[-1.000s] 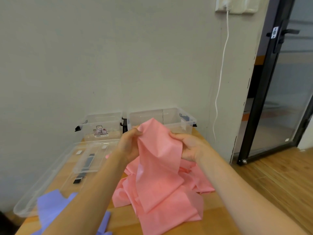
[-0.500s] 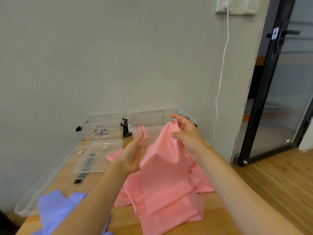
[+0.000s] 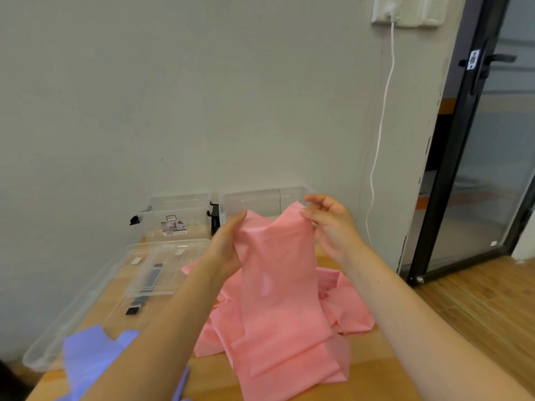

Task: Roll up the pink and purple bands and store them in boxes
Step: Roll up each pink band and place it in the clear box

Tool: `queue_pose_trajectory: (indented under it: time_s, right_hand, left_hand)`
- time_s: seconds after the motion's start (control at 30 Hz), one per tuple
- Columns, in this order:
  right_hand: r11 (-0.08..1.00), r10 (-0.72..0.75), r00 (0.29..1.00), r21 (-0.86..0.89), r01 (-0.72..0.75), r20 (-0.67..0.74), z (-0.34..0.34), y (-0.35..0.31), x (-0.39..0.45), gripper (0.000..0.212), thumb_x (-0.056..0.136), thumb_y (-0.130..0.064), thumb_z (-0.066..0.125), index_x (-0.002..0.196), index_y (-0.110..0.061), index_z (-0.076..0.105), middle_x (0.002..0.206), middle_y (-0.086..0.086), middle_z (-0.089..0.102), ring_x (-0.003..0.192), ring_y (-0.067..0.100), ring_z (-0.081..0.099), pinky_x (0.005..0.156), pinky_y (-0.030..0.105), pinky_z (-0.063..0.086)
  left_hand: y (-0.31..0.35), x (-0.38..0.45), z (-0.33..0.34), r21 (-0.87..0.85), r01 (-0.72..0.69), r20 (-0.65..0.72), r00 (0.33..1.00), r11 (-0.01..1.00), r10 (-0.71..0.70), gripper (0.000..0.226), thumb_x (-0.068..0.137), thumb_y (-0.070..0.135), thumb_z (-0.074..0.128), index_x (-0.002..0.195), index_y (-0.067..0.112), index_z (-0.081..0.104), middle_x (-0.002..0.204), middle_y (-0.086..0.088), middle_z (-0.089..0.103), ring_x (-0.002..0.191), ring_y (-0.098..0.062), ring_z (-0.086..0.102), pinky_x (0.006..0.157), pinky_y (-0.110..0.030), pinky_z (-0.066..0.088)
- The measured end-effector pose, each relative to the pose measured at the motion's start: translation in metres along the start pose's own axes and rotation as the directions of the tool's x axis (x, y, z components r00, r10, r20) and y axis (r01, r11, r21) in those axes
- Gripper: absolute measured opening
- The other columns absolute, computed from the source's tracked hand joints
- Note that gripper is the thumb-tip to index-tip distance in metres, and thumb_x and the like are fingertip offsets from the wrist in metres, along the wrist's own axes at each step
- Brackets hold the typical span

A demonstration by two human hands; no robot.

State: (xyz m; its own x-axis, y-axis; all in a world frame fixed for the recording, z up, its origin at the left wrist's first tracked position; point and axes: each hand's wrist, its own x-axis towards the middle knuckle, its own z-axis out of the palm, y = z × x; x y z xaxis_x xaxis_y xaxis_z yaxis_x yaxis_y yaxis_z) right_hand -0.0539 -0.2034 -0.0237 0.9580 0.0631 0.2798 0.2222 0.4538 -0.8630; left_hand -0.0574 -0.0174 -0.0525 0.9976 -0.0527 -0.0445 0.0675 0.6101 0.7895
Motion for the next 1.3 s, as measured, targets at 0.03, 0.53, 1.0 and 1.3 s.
queue_pose_trajectory:
  time_s: [0.03,0.53,1.0,1.3]
  right_hand:
    - [0.999,-0.016,1.000,-0.044,0.017,0.005,-0.001,0.001,0.000,0.030,0.080,0.017,0.052,0.081,-0.011,0.060,0.054,-0.008,0.048,0.048,0.002,0.050,0.050,0.015,0.042]
    - [0.956,-0.255,0.966,-0.164,0.245,-0.042,0.023,-0.060,0.039,0.024,0.081,0.011,0.057,0.076,-0.013,0.058,0.072,0.003,0.050,0.067,0.014,0.053,0.060,0.025,0.050]
    - [0.951,-0.277,0.961,-0.134,0.277,0.021,0.049,-0.111,0.100,0.027,0.080,0.014,0.055,0.077,-0.013,0.059,0.067,0.002,0.041,0.059,0.011,0.048,0.051,0.020,0.046]
    - [0.861,-0.467,0.872,-0.150,0.486,0.143,0.088,-0.182,0.102,0.031,0.077,0.018,0.056,0.076,-0.013,0.060,0.065,-0.001,0.046,0.052,0.004,0.051,0.054,0.018,0.046]
  left_hand:
    - [0.001,0.001,0.000,0.013,0.016,-0.034,0.999,1.000,-0.016,0.040,0.077,0.021,0.063,0.112,0.003,0.059,0.099,-0.014,0.063,0.085,-0.023,0.064,0.076,-0.033,0.055]
    - [0.103,0.021,0.051,0.396,-0.440,0.117,0.895,0.806,0.430,0.025,0.092,0.019,0.055,0.068,0.015,0.049,0.064,0.000,0.047,0.058,-0.011,0.045,0.059,-0.026,0.037]
    - [0.151,0.036,0.094,0.399,-0.454,0.144,0.889,0.797,0.435,0.035,0.093,0.014,0.053,0.061,0.018,0.039,0.049,0.006,0.040,0.049,-0.009,0.036,0.048,-0.022,0.028]
    - [0.198,0.011,0.139,0.439,-0.702,0.310,0.705,0.561,0.638,0.021,0.078,0.023,0.067,0.059,0.020,0.058,0.071,-0.006,0.049,0.068,-0.016,0.043,0.062,-0.030,0.037]
